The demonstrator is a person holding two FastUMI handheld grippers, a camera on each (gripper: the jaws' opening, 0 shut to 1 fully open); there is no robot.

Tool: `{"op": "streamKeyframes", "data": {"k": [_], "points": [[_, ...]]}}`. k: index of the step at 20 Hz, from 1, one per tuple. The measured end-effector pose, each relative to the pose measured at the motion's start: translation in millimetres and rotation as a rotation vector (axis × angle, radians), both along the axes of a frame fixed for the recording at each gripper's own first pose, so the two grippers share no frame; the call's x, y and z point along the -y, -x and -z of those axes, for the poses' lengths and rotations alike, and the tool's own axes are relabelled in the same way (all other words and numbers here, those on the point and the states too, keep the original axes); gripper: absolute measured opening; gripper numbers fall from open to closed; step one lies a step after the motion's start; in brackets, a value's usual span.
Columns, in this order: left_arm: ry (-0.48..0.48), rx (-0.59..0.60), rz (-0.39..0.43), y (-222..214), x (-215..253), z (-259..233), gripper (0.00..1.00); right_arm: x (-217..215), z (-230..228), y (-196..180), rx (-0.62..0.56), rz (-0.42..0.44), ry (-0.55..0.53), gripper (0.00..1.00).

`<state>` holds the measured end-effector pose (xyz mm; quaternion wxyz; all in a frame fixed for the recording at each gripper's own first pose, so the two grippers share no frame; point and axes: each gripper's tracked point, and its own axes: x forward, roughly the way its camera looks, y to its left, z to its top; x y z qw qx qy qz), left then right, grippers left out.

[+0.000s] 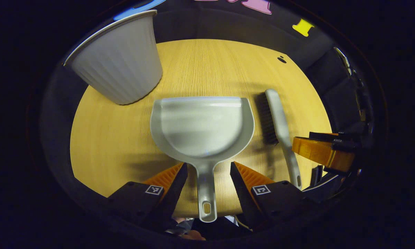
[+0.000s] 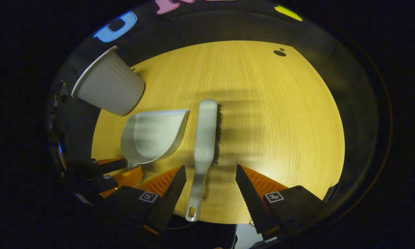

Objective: Pick up the small broom and dustpan from the desktop, sweep the trash into the dustpan with the broom, and then empty the trash into the garbage bin.

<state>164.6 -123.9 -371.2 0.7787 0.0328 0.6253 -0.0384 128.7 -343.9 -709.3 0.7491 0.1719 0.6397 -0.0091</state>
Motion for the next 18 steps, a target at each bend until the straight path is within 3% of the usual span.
{"op": "streamKeyframes", "data": {"k": [2,3,4,9,12,16,18], "points": [[0.048,0.040,-0.009,1.9,6.7,-27.1,0.76,1.1,-33.7,-7.9,0.084,0.070,-0.025,0.95],[0.077,0.078,-0.009,-0.1,11.7,-40.6,0.76,2.1,-50.8,-14.2,0.137,0.103,-0.031,0.88],[0.101,0.116,-0.006,-2.1,16.8,-55.8,0.77,5.9,-65.7,-18.4,0.184,0.124,-0.025,0.95],[0.186,0.445,0.028,-23.5,31.2,-143.4,0.77,22.3,-147.1,-35.3,0.416,0.146,0.094,0.95],[0.239,0.697,0.082,-25.5,32.2,-210.7,0.76,19.3,-198.9,-60.3,0.619,0.111,0.175,0.95],[0.184,1.040,0.117,-7.6,12.1,-306.2,0.76,-7.1,-267.8,-92.0,0.899,0.052,0.212,0.94],[0.174,1.207,0.143,9.4,9.2,-329.0,0.75,-10.9,-291.6,-95.8,1.006,0.030,0.243,0.94]]}}
